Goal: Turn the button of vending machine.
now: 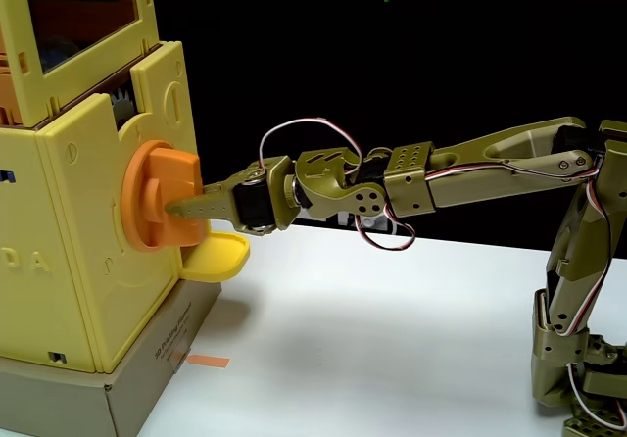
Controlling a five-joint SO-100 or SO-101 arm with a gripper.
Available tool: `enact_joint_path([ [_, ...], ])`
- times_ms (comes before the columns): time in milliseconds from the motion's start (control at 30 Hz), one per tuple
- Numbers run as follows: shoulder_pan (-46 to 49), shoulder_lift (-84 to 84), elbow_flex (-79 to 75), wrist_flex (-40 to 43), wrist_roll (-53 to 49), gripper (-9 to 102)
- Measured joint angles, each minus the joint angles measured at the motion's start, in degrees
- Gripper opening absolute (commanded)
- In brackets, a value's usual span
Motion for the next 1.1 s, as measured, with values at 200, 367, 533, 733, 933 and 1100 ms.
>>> enact_joint_path([
  [200, 0.0, 0.0, -0.1, 0.6, 0.0, 0],
  [367, 0.0, 0.0, -0.1, 1.1, 0.4, 0],
  [533, 0.0, 0.0, -0.2, 1.7, 4.8, 0],
  [733, 0.0, 0.6, -0.2, 2.9, 17.1, 0],
  [933, 0.0, 1.4, 0.1, 3.1, 31.5, -1],
  [1100, 0.1, 1.4, 0.3, 1.9, 43.8, -1],
])
